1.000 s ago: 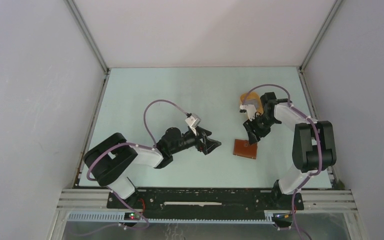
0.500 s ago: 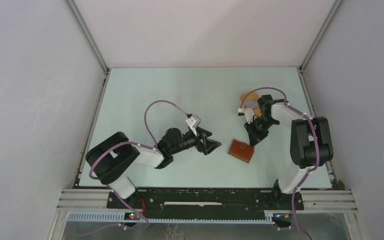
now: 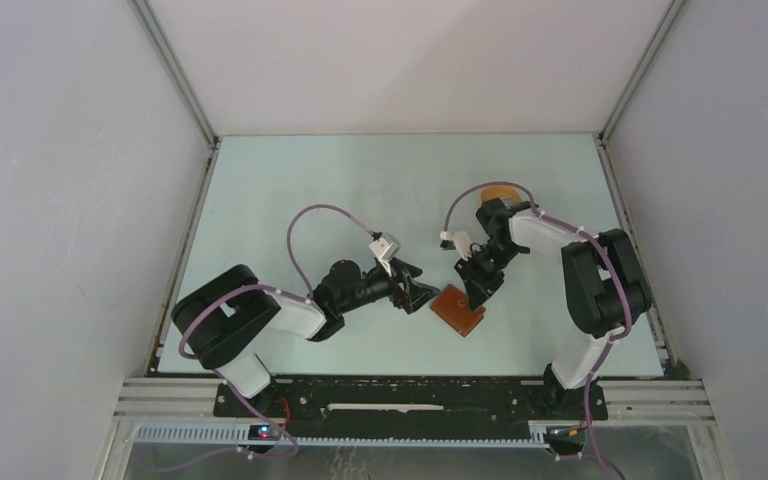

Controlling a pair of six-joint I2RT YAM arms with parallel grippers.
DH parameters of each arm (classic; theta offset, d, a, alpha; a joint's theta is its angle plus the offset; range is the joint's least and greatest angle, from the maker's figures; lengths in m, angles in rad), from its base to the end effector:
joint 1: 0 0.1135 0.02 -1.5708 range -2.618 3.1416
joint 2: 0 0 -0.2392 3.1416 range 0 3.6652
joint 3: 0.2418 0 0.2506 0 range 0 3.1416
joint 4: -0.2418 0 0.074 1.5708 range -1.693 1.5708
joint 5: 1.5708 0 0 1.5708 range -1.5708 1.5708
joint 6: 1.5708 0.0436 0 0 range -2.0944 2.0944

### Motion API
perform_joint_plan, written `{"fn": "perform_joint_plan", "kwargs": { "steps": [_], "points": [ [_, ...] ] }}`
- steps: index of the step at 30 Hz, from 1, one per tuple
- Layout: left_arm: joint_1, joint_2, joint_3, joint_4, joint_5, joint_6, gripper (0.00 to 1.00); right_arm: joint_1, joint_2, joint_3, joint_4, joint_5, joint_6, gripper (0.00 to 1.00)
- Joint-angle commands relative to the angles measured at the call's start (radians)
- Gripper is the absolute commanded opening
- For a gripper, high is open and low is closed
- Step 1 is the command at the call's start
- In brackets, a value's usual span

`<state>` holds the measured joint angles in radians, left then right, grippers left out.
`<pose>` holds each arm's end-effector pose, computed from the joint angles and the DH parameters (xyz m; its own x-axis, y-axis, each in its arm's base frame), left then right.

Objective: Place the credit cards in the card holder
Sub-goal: Move the card holder to the center of the board, then open the card holder at the center of the board.

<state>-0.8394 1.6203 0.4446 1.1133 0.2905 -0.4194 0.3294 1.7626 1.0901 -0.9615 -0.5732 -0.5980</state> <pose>0.1887 -0.2289 0.1437 -0.4062 -0.1316 -0.9043 0.8087 0.4090 -0.4227 0.2633 0.1150 0.1333 -0.6457 -0.7206 -0.2525 -0.7295 0.4845 0.4829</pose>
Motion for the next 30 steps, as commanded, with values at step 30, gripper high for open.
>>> {"fn": "perform_joint_plan", "kwargs": {
  "steps": [30],
  "points": [
    [-0.003, 0.023, -0.052, 0.089, -0.115, -0.037, 0.58, 0.223, -0.307, -0.26, 0.408, 0.139, -0.445, 0.6]
  ]
}}
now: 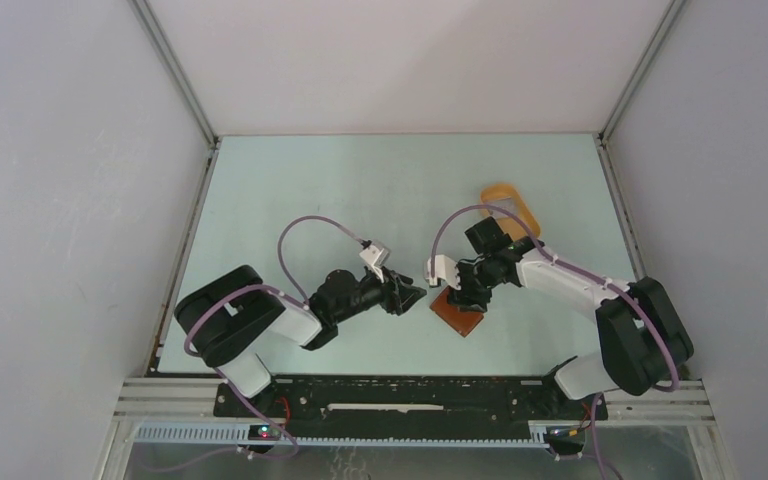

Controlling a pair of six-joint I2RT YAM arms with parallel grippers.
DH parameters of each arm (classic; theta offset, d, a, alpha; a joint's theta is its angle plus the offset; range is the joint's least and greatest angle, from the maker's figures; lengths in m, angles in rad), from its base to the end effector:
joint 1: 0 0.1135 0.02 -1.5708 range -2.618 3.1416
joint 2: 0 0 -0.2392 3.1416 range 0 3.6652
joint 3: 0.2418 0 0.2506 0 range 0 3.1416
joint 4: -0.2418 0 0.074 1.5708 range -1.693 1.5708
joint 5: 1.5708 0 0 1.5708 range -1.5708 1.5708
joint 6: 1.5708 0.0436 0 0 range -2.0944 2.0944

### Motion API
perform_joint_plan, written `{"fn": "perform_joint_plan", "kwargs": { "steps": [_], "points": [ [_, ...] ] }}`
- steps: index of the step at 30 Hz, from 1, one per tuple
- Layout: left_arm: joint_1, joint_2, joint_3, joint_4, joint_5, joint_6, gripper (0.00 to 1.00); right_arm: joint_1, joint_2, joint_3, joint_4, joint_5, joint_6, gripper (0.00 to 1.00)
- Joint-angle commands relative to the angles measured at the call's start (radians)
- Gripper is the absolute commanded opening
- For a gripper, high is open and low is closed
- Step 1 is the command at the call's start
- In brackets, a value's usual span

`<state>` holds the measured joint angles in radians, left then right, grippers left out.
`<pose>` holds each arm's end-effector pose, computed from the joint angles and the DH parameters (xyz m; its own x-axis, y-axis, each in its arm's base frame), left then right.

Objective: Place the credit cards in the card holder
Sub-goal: Open the card holder at the center of the board.

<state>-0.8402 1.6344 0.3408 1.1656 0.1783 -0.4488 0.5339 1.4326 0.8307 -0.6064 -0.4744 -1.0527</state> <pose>0.1781 -0.2103 0.1197 -0.4457 -0.1424 -0.8838 0.7292 0.5149 -0.4507 0.2150 0.1503 0.1567 0.1158 -0.8293 -0.5467 -0.9925 -0.0750 -0.0966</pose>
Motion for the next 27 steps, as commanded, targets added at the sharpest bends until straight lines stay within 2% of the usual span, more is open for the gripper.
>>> {"fn": "perform_joint_plan", "kwargs": {
  "steps": [1, 12, 21, 27],
  "points": [
    [-0.003, 0.012, 0.055, 0.036, 0.0, -0.009, 0.57, 0.02, 0.031, -0.001, 0.052, 0.043, 0.011, 0.59],
    [-0.002, 0.025, 0.07, 0.029, 0.024, -0.012, 0.55, 0.02, 0.066, 0.002, 0.034, 0.074, 0.013, 0.44],
    [-0.003, 0.046, 0.091, 0.029, 0.077, -0.019, 0.47, 0.021, 0.053, 0.023, 0.022, 0.076, 0.056, 0.12],
    [-0.003, 0.084, 0.128, 0.025, 0.125, -0.04, 0.34, 0.02, 0.035, 0.038, 0.025, 0.067, 0.107, 0.0]
  ]
}}
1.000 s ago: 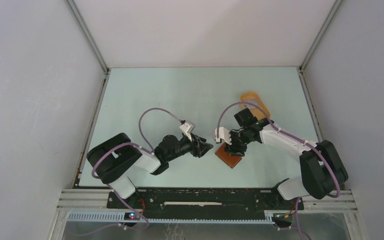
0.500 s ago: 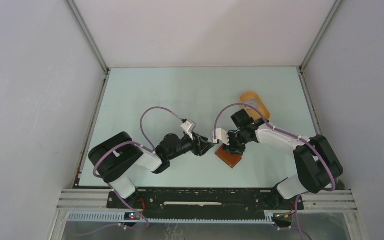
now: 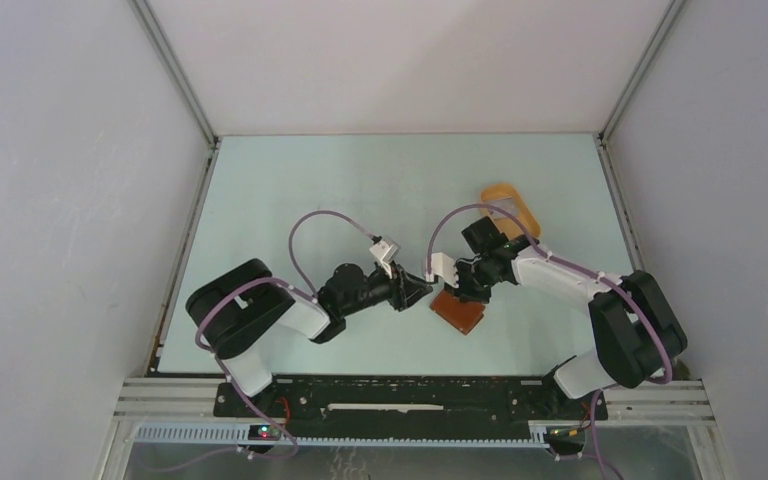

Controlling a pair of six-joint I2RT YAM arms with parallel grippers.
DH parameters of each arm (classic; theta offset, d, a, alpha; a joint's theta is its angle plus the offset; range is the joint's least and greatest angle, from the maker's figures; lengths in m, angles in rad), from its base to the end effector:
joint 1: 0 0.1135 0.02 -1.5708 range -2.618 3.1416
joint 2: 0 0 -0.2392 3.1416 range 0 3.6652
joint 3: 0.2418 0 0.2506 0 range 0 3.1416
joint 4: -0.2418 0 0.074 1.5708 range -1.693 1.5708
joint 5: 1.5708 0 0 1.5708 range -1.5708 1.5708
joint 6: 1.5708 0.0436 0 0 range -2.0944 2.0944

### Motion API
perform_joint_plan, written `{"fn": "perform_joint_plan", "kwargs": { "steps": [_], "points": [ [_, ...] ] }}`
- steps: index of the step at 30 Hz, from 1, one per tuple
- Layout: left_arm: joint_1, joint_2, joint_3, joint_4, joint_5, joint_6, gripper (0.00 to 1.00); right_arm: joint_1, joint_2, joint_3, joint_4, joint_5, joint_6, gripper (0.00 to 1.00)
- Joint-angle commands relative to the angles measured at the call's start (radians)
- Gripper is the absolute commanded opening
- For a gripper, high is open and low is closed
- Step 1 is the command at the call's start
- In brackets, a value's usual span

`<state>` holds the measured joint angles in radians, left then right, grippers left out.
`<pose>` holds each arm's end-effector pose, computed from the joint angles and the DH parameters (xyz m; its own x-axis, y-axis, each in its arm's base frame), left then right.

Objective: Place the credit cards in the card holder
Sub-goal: Open the card holder at the center of the board.

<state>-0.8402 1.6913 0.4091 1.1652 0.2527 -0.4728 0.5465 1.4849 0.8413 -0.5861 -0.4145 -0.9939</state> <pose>0.1860 -0.2240 0.1212 -0.4732 -0.1326 -0.8709 0.7541 0.4502 -0.4782 0.2200 0.1544 0.1465 0.0560 -0.8639 -0.5006 -0.9971 -0.0221 -0.0734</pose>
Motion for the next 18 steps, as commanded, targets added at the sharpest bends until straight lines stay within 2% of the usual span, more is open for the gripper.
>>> {"fn": "perform_joint_plan", "kwargs": {
  "steps": [1, 9, 18],
  "points": [
    [-0.003, 0.036, 0.068, 0.024, 0.059, -0.022, 0.31, 0.007, -0.022, 0.033, 0.004, -0.001, 0.058, 0.0],
    [-0.016, 0.086, 0.142, -0.049, 0.116, -0.024, 0.12, -0.008, -0.045, 0.044, 0.035, -0.021, 0.138, 0.0],
    [-0.039, 0.129, 0.24, -0.228, 0.117, 0.007, 0.04, -0.046, -0.079, 0.045, 0.064, -0.061, 0.196, 0.0]
  ]
}}
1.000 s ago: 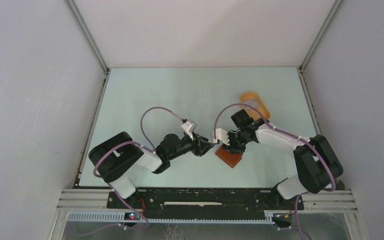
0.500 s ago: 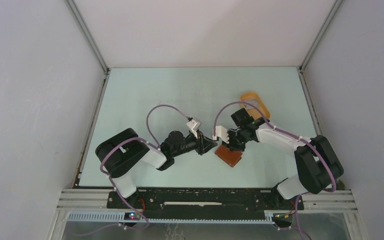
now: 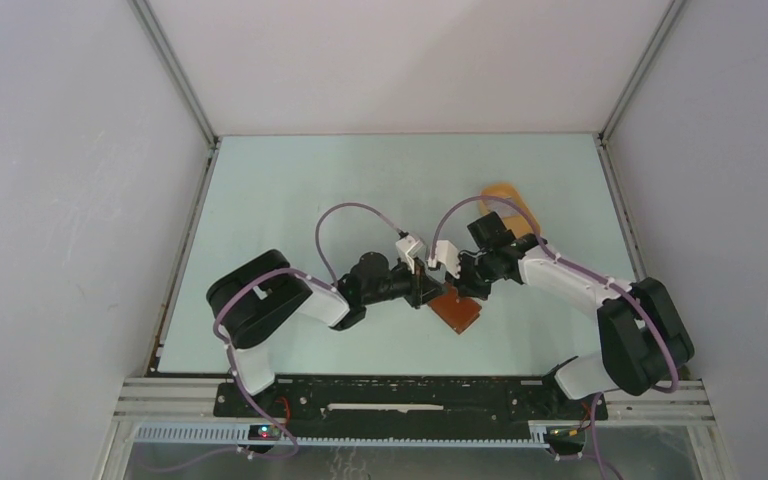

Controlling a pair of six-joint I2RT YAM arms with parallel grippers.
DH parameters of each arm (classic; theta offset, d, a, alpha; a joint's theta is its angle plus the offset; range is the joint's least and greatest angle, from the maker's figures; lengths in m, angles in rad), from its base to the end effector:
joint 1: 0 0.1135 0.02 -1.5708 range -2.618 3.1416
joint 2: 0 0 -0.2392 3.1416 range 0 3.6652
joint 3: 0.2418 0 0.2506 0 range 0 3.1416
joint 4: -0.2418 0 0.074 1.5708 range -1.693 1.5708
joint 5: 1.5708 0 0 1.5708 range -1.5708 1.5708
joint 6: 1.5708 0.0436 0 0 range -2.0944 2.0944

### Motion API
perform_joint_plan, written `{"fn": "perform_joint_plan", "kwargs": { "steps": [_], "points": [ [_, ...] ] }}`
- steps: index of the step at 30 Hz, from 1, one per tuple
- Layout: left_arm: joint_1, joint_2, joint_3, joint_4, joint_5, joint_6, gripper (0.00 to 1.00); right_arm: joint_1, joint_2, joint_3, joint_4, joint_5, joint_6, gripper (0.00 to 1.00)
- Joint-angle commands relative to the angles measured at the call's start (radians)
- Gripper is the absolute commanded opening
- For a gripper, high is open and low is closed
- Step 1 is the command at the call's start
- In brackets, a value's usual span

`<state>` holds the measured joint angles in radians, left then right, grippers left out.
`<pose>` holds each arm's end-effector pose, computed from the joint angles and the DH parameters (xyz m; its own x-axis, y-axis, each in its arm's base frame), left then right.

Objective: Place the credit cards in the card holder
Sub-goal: Open the card holder at the center of the board.

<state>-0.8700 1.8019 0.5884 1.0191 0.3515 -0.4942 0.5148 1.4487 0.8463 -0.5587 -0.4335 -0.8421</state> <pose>0.2006 -0.2610 0.1172 -0.5534 -0.0347 -0.8322 0.7644 0.3757 -0.5239 0.2265 0.1492 0.1583 -0.0896 -0.8286 -0.5527 -0.9901 0.1342 -0.0406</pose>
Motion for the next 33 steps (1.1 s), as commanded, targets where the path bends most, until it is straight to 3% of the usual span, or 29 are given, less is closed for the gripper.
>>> {"fn": "perform_joint_plan", "kwargs": {
  "steps": [1, 12, 17, 28, 33],
  "points": [
    [-0.009, 0.022, 0.069, -0.094, 0.016, 0.03, 0.04, -0.016, -0.045, 0.04, 0.038, -0.042, 0.047, 0.0],
    [-0.011, 0.046, 0.117, -0.179, 0.01, 0.037, 0.02, -0.057, -0.053, 0.046, 0.074, -0.009, 0.119, 0.0],
    [-0.011, 0.009, 0.079, -0.158, -0.033, 0.045, 0.07, -0.128, -0.057, 0.065, 0.062, -0.089, 0.189, 0.0],
    [-0.002, -0.066, -0.041, 0.009, -0.108, 0.028, 0.52, -0.203, -0.125, 0.083, 0.069, -0.275, 0.32, 0.0],
    [0.016, -0.088, -0.114, 0.13, -0.119, -0.002, 0.61, -0.213, -0.137, 0.083, 0.065, -0.332, 0.338, 0.0]
  ]
}}
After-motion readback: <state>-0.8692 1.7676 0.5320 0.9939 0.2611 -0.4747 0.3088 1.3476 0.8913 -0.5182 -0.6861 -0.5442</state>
